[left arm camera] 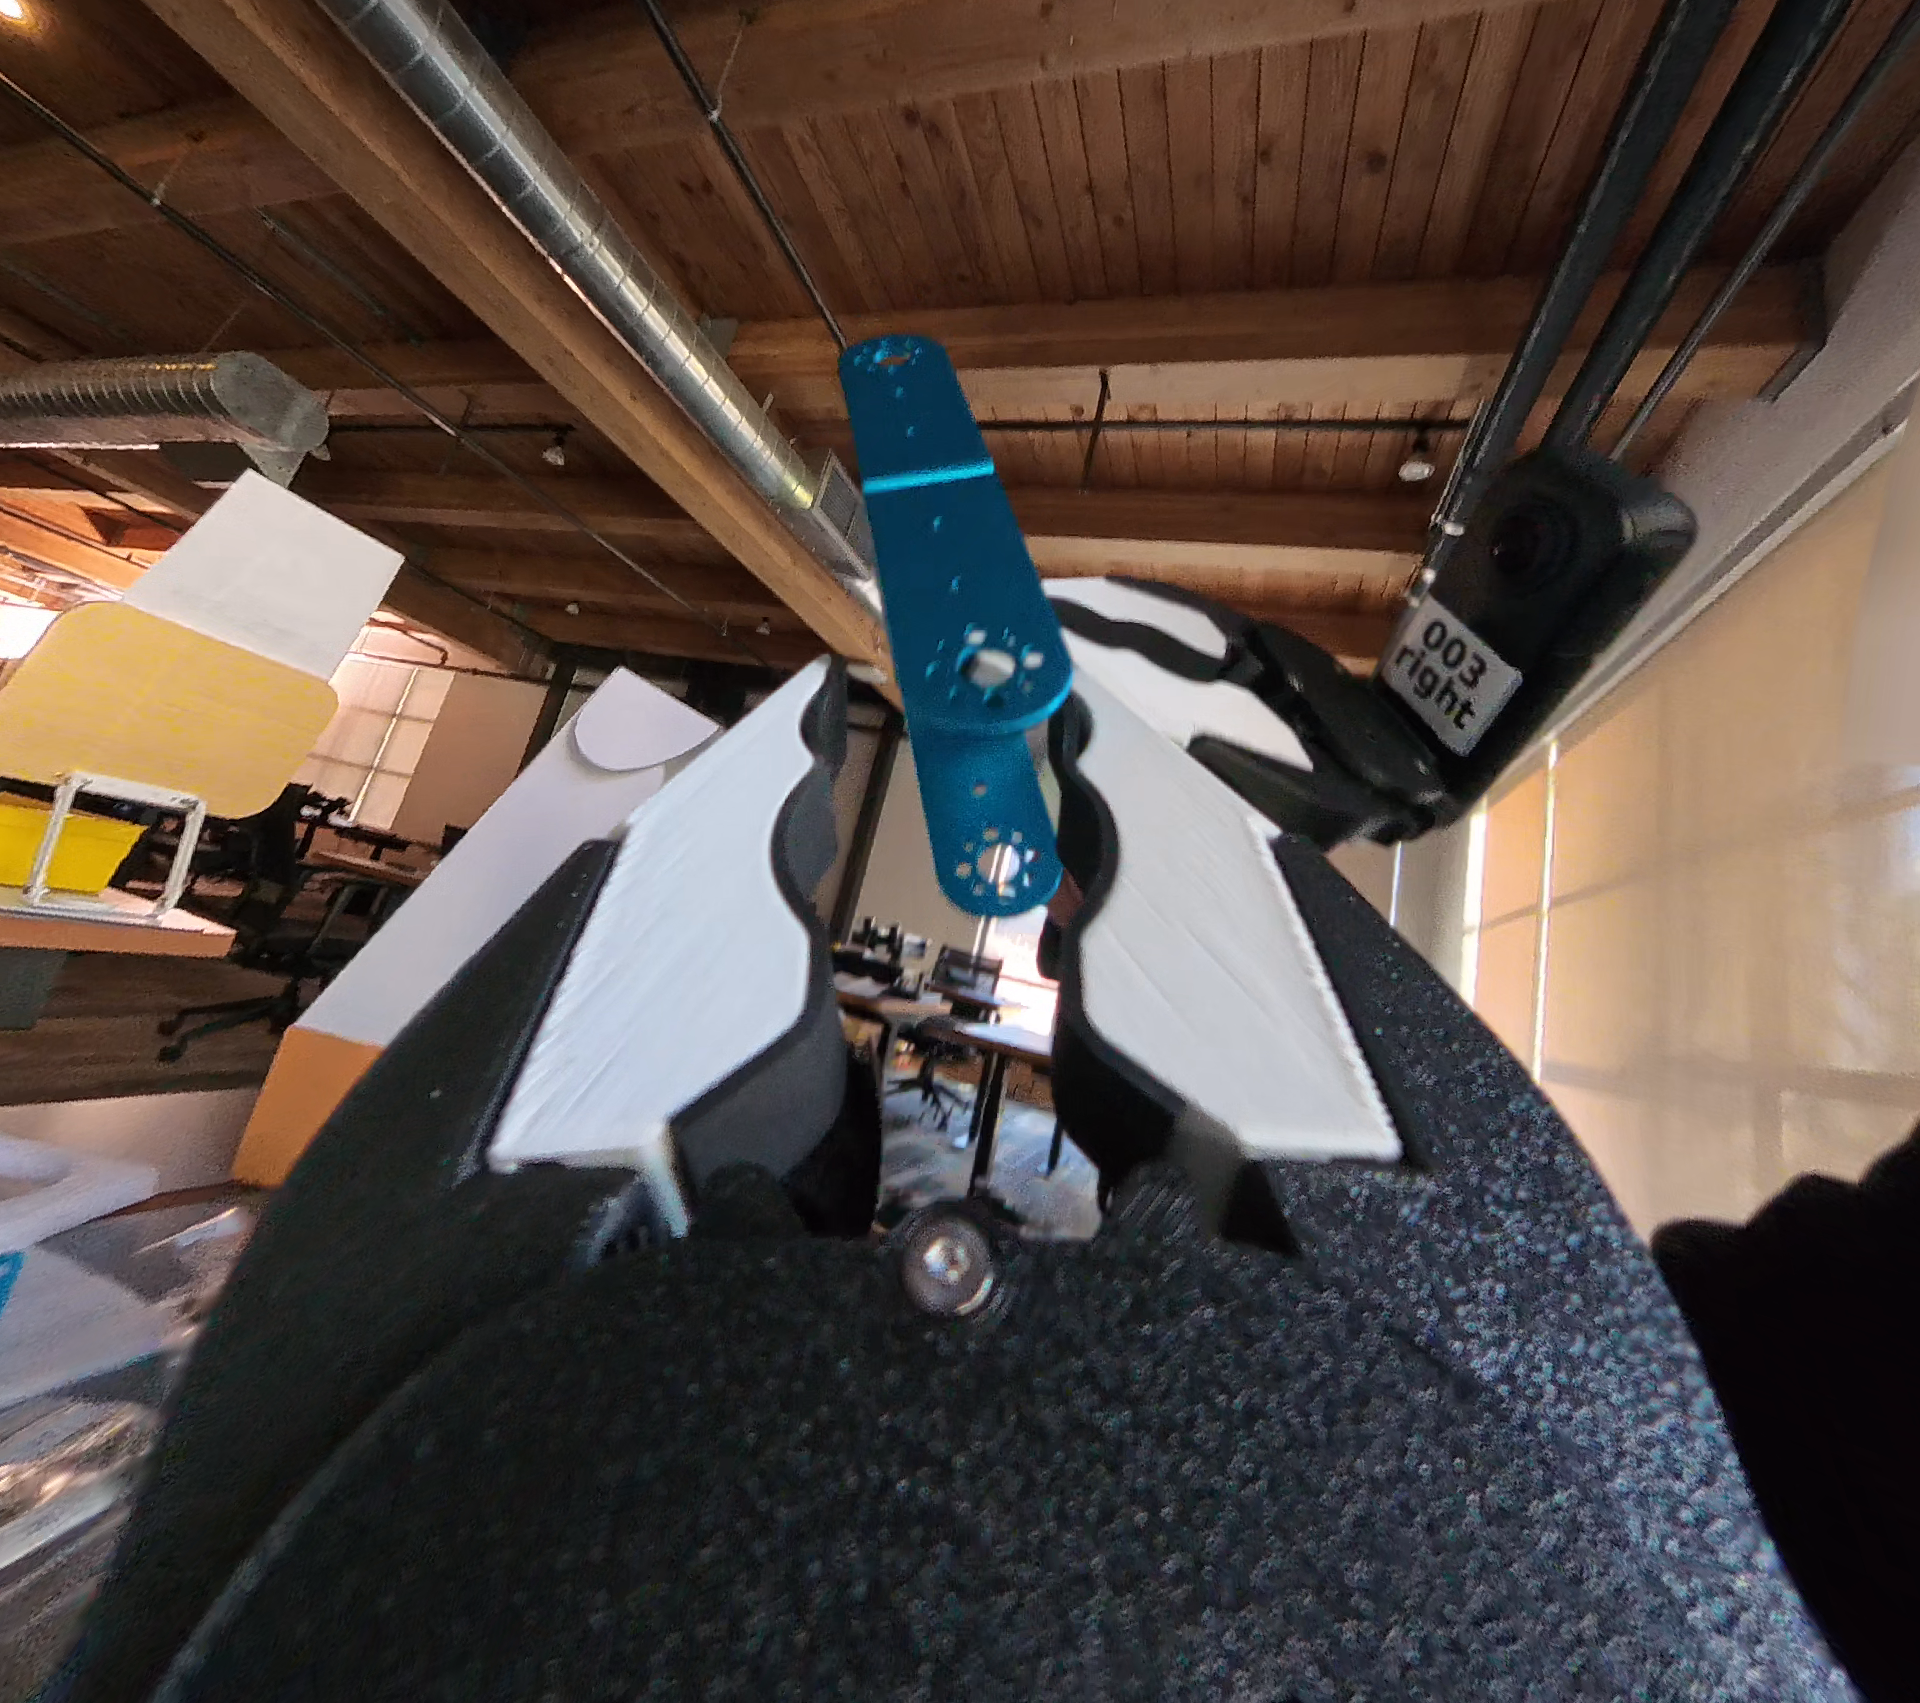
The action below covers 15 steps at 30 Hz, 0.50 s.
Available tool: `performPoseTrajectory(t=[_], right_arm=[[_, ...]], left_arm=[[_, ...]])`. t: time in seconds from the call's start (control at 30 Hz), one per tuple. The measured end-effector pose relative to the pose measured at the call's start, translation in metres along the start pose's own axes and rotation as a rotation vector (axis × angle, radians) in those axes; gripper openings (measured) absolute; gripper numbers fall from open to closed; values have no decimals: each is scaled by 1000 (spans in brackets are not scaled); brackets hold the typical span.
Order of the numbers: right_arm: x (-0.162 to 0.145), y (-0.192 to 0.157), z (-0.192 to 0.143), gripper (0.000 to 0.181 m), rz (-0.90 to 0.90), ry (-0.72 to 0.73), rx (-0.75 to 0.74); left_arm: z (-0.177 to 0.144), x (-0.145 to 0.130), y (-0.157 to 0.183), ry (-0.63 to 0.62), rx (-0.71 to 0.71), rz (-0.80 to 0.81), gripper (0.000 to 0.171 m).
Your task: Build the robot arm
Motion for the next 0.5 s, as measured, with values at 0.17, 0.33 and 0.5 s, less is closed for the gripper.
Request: performPoseTrajectory(t=[0.17,0.33,0.5], right_arm=[[-10,8,-2,3,-93,-21,-59],[-39,0,13,3,-257,-33,-92],[-63,9,34,3,-316,55,-71]], left_arm=[[-27,4,-12,-168,36,120,38],[-45,14,-47,-465,85,291,38],[-26,21,-104,-710,19,429,37]])
Point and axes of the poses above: each gripper's, where its closed fingertips meet, z out along the fingers, x out of its top, y = z × x across the jaws, the point moved 8 cm from there along -z, back along the fingers, and after that the axes turned 7 degrees about x, right-handed, at the moved point
